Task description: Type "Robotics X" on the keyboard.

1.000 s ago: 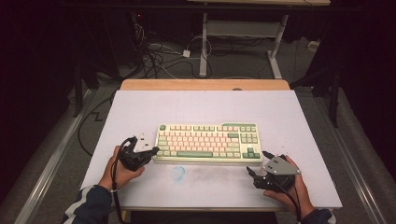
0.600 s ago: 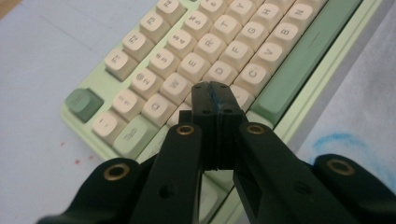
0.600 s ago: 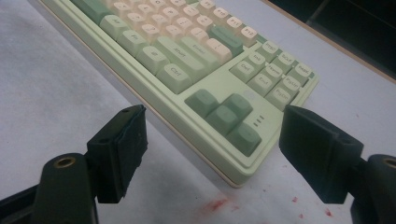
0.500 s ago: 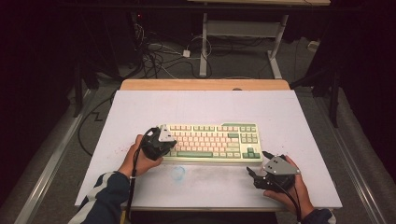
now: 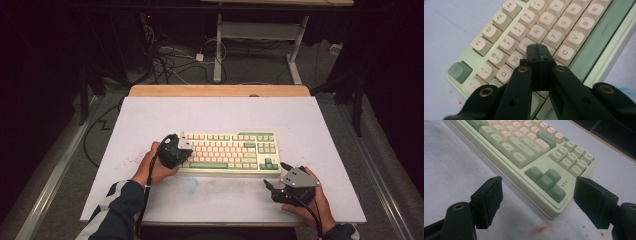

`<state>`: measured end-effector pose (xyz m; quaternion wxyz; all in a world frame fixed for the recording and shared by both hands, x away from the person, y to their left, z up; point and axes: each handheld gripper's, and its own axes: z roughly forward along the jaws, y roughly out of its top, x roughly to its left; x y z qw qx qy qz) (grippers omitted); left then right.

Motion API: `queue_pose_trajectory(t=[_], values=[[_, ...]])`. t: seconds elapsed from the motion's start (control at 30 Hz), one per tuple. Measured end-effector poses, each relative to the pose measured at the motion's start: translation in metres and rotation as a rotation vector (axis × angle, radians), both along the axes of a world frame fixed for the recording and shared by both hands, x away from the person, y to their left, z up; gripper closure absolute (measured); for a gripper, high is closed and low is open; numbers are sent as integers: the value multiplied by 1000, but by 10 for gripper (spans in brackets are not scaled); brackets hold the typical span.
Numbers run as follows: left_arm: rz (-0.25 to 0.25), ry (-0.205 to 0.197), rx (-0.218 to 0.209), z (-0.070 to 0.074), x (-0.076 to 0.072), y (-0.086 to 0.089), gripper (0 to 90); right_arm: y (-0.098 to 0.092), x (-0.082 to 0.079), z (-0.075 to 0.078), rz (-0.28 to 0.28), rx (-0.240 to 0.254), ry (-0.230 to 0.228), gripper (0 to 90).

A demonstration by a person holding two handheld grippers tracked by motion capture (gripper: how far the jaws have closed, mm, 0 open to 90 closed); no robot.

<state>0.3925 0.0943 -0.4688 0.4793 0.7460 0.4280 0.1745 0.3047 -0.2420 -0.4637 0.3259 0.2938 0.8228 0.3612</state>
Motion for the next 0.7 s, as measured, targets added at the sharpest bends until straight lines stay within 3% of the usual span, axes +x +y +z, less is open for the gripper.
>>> queue_pose_trajectory(t=[0.13, 0.33, 0.47, 0.7], values=[[-5, -12, -2, 2, -1, -1, 871, 0, 0, 0, 0, -1, -3, 245], [-6, -70, -24, 10, -6, 1, 813, -1, 0, 1, -2, 4, -6, 246], [-15, -91, -33, 12, -8, 2, 728, -1, 0, 1, -1, 1, -5, 245], [-1, -146, -62, 17, -13, 7, 466, -2, -1, 1, -3, 4, -6, 245]])
